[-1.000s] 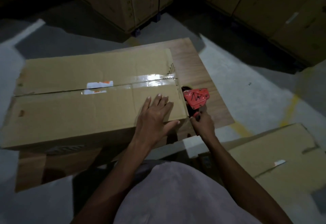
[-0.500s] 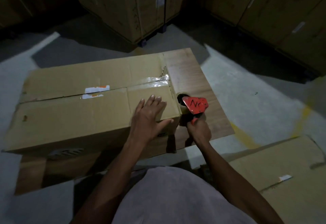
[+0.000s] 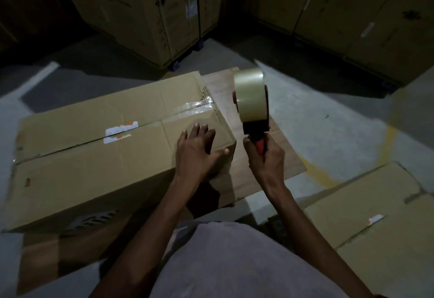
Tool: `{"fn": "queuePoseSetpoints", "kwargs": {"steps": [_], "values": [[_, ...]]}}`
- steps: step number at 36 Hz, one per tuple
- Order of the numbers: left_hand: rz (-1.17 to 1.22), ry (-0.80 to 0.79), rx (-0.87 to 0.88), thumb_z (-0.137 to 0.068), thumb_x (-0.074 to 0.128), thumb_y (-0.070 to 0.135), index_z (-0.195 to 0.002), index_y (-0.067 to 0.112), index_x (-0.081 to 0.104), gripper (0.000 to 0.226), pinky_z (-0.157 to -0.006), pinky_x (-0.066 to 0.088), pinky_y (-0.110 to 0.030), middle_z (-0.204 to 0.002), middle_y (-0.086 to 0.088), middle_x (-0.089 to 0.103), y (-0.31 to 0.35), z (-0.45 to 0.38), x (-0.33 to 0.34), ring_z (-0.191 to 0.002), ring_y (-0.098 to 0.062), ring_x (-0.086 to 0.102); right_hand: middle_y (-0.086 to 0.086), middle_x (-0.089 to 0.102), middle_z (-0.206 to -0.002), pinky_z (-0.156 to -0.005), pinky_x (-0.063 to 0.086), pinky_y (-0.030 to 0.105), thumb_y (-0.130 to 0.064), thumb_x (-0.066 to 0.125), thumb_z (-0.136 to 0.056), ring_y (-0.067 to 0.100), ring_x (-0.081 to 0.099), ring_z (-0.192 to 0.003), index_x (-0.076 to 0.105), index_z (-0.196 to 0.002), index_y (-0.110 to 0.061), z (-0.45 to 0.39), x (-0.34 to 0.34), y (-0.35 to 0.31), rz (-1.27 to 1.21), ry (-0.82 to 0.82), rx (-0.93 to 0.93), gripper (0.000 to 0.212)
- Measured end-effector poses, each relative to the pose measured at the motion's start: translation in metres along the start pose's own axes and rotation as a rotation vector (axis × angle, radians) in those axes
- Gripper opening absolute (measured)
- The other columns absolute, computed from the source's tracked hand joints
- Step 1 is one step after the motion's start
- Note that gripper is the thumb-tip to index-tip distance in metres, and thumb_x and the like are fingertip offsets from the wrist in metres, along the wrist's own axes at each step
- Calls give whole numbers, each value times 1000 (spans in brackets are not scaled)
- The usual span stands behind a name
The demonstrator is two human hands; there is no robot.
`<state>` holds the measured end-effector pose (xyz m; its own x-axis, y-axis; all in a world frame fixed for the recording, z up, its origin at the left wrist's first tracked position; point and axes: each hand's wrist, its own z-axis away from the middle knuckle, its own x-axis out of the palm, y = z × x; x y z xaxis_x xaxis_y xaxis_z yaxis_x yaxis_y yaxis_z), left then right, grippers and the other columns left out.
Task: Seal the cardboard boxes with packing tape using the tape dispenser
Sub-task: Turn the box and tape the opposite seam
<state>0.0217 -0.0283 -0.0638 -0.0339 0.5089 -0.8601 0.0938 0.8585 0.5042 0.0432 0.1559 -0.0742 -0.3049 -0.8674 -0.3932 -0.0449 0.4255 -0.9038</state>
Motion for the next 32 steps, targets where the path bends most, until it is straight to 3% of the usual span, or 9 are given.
{"fn": "queuePoseSetpoints", "kwargs": {"steps": [3, 5, 6, 9, 13, 16, 20, 28, 32], "values": [[341, 33, -71, -99, 55, 55, -105, 25, 77, 38, -113, 41, -39, -121, -8, 72, -1, -5, -13, -118, -21, 64, 3, 60, -68, -56, 54, 47, -53, 60, -95, 25, 64, -60, 58, -92, -30, 0, -1, -16, -17, -14, -100, 23], [551, 40, -132, -103, 43, 60, -83, 19, 74, 55, -76, 63, -45, -84, -6, 76, -1, -9, -27, -78, -15, 73, 4, 62, -68, -55, 53, 48, -49, 59, -95, 24, 64, -60, 57, -92, -35, -1, 0, -25, -26, -24, -150, 15], [661, 20, -205, -102, 41, 65, -88, 21, 74, 57, -64, 63, -46, -87, -3, 76, 0, -14, -35, -77, -13, 74, 6, 62, -67, -55, 52, 49, -47, 59, -96, 25, 63, -59, 58, -91, -31, -1, 0, -28, -37, -33, -168, 17], [980, -114, -469, -97, 33, 72, -115, 15, 72, 71, -65, 59, -41, -106, -4, 75, 2, -36, -56, -88, -20, 73, 13, 59, -62, -51, 47, 52, -38, 59, -96, 32, 60, -54, 61, -89, -4, -3, 5, -38, -89, -61, -214, 35], [1382, -484, -662, -87, 15, 86, -98, 5, 61, 94, -62, 48, -35, -96, -17, 64, 0, -65, -84, -82, -29, 62, 5, 60, -55, -45, 47, 40, -32, 57, -94, 20, 58, -44, 66, -93, 3, -9, 17, -58, -190, -135, -215, 35], [1399, -531, -602, -88, 13, 86, -110, 0, 59, 100, -58, 59, -33, -99, -18, 76, -11, -76, -98, -92, -31, 75, 6, 62, -56, -46, 48, 37, -34, 57, -92, 16, 59, -45, 67, -92, 3, -13, 26, -69, -169, -148, -200, 38], [1435, -564, -520, -90, 39, 81, -124, -2, 59, 91, -61, 59, -29, -89, -12, 77, -26, -80, -115, -78, -22, 76, 7, 63, -56, -45, 50, 40, -31, 57, -96, 20, 61, -44, 67, -92, 5, -12, 37, -78, -162, -136, -228, 37], [1497, -516, -480, -77, 82, 57, -92, 8, 80, 51, -62, 57, -21, -77, -4, 72, -51, -85, -135, -70, -12, 69, 15, 61, -58, -40, 47, 40, -37, 66, -94, 26, 58, -41, 63, -95, 10, -3, 51, -81, -220, -145, -121, 47], [1568, -544, -426, -85, 78, 43, -62, 20, 75, 32, -47, 44, -12, -59, 7, 38, -53, -93, -139, -48, -3, 34, 14, 64, -61, -42, 49, 31, -39, 68, -90, 23, 60, -42, 62, -94, 11, -9, 55, -83, -199, -147, -127, 50]]}}
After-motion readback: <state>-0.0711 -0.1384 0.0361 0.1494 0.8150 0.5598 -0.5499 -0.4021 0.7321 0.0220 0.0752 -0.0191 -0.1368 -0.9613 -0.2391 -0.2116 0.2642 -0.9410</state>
